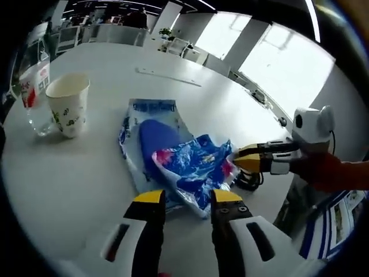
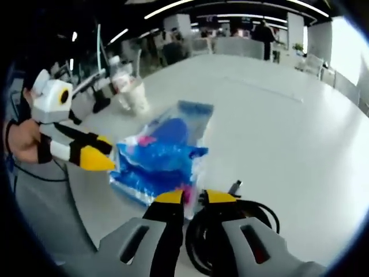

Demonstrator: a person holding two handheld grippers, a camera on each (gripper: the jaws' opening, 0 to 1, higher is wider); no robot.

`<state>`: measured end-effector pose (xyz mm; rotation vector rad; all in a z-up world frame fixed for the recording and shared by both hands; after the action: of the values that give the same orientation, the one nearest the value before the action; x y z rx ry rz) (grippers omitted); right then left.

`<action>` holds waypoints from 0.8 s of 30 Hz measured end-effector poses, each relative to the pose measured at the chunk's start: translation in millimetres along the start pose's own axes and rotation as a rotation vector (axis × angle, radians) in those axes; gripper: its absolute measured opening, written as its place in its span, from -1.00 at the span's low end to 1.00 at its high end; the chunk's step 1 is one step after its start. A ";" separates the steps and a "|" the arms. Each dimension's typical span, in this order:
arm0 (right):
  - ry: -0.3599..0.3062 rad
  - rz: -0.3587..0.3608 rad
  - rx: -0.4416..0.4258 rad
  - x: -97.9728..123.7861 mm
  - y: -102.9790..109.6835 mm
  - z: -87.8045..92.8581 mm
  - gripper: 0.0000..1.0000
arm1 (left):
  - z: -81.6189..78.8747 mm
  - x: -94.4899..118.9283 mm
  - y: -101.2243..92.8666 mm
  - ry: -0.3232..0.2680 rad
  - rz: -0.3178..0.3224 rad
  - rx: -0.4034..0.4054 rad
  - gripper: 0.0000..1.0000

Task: Arrange the tabletop items into an orderly group along one side of the table until the central work area is clear of visible clutter.

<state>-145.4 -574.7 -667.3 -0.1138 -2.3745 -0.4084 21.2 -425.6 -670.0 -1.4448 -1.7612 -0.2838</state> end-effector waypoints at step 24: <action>-0.074 0.014 -0.041 12.3 -35.3 -9.5 -1.00 | -35.1 -28.2 -22.8 -0.040 0.009 -0.046 -0.93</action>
<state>-155.2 -611.5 -661.6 -0.1667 -2.4374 -0.4531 16.6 -474.9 -660.3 -1.5006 -1.7902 -0.2938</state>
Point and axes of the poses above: the point that each gripper's makers call its tool centre point, and the gripper's own axes: x roughly backward along the fingers, y roughly to its left, z roughly out of its underside, the point moved 10 cm from there along x, roughly backward along the fingers, and after that the axes turned 11 degrees about -z, right-handed, at the moved point
